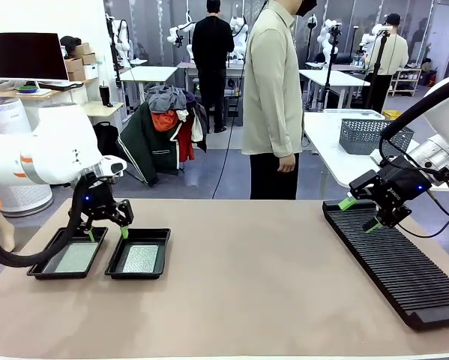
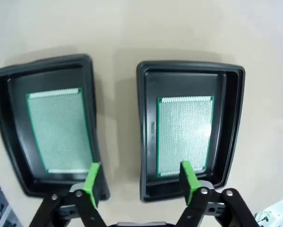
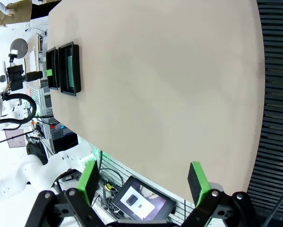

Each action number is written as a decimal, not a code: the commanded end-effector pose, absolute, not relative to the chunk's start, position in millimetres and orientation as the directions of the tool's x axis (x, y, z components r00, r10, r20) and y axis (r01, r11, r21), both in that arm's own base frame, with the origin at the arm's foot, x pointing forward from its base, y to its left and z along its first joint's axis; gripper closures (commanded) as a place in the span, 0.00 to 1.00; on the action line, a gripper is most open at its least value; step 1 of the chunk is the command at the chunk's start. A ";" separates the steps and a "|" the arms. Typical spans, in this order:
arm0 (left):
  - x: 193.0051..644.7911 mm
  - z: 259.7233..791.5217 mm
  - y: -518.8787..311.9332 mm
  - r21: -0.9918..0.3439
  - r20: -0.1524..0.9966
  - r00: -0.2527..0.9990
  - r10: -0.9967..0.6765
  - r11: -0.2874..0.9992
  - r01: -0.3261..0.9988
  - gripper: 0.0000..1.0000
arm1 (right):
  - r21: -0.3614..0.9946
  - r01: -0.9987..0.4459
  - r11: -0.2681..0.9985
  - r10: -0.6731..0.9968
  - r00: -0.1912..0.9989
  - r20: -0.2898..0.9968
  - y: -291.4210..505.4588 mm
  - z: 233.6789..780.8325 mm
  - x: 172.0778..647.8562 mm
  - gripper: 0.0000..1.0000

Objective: Inspect and transfer BCBs to ESD trays.
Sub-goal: Pick up the ESD tray and place it on the left side of the table.

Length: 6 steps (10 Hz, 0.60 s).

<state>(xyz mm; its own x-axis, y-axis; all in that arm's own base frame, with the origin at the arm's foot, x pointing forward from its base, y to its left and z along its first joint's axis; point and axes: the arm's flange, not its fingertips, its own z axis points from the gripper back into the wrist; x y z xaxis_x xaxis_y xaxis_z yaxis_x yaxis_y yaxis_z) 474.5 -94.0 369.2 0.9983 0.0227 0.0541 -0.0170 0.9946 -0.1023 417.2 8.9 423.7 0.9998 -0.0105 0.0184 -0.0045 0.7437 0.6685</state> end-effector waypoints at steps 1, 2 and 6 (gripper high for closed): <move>455.4 390.4 -92.4 -0.026 0.043 0.998 0.038 0.999 -0.037 0.00 | 0.660 0.017 0.751 -0.024 1.000 0.002 9.4 425.5 415.9 0.00; 448.4 404.1 -92.6 0.008 0.048 0.998 0.037 0.999 -0.038 0.00 | 0.660 0.017 0.751 -0.024 1.000 0.002 9.4 425.5 415.9 0.00; 436.4 442.9 -92.6 0.031 0.038 0.999 0.015 0.999 -0.016 0.00 | 0.660 0.017 0.751 -0.024 1.000 0.002 9.4 425.5 415.9 0.00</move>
<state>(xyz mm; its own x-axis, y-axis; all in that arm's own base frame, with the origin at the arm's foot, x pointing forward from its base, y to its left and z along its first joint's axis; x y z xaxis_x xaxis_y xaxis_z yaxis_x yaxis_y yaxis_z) 437.5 -93.6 437.2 0.9990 0.0062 0.0439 -0.0064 1.0000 0.0051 417.2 8.9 423.7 0.9998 -0.0106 0.0183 -0.0044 0.7437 0.6685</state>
